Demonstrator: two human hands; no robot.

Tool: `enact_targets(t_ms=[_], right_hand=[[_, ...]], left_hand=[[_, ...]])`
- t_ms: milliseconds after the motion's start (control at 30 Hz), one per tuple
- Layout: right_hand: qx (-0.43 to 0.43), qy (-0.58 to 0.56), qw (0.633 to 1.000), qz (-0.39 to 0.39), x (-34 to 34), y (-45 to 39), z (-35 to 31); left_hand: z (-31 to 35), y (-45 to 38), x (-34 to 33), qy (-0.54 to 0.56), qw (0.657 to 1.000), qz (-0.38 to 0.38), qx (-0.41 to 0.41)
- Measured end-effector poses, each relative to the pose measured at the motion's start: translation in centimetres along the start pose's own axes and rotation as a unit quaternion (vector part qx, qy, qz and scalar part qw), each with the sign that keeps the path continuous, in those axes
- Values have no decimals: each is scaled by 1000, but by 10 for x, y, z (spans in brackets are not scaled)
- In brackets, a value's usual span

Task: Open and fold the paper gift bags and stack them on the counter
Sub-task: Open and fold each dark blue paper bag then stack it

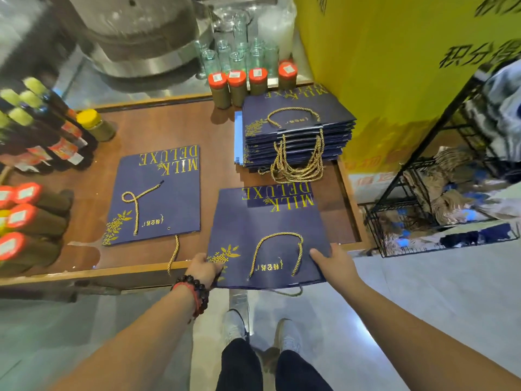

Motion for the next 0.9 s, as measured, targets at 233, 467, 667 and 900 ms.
enact_targets(t_ms=[233,467,667,900], right_hand=[[21,-138,989,38,31,42,-17],[105,-178,976,68,64,50,-62],[143,-168,969,113,109,33,-104],[134,-155,968,144,139,-13,-142]], left_hand=[[17,35,29,75,996,36,-35],[63,78,47,127,981,97,-114],[129,98,39,112,971,102,-184],[189,78,24,108,971,72,-202]])
Point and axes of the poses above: each hand's wrist, its own y-axis away from the middle knuckle, its own x-axis out of the back of the hand, z = x × y, the point moved 10 cm from there along -y, towards the middle knuckle, and after that the axes turned 4 degrees about z, right-handed, at the moved point
